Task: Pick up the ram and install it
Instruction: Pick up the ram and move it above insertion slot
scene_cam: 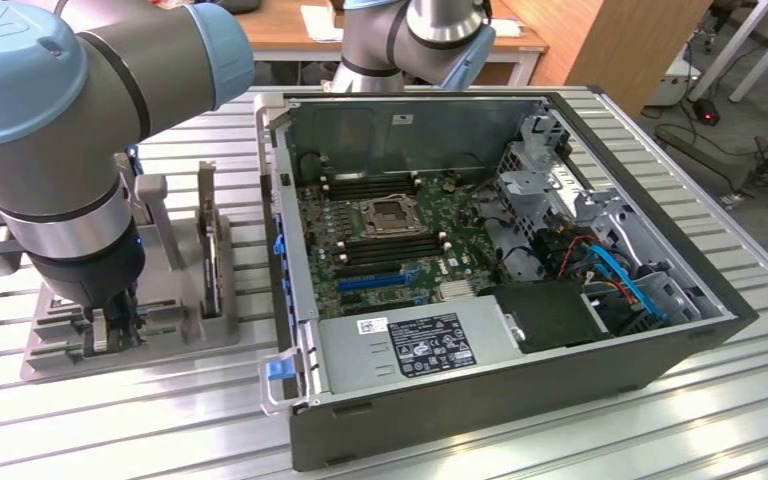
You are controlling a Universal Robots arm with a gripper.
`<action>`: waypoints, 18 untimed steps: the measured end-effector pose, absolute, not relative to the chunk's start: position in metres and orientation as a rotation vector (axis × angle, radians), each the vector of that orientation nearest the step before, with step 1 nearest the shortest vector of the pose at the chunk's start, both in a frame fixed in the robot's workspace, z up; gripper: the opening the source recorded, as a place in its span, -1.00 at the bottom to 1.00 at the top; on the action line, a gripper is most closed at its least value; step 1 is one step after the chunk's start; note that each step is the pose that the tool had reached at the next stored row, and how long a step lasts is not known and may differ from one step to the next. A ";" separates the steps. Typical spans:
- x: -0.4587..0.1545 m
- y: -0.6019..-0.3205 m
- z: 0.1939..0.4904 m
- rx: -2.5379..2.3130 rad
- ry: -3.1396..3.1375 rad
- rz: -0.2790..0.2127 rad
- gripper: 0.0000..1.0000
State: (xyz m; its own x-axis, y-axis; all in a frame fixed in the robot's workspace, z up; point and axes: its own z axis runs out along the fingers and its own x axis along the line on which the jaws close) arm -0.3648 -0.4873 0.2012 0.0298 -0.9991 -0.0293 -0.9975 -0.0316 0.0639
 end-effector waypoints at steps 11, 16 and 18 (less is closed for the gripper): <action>-0.365 -0.487 0.201 2.236 -2.168 -0.102 -0.65; -0.365 -0.487 0.201 2.236 -2.168 -0.102 -0.65; -0.365 -0.487 0.201 2.236 -2.168 -0.102 -0.65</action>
State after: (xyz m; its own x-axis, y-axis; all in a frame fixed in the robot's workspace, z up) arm -0.3648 -0.4873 0.2012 0.0298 -0.9991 -0.0293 -0.9975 -0.0316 0.0640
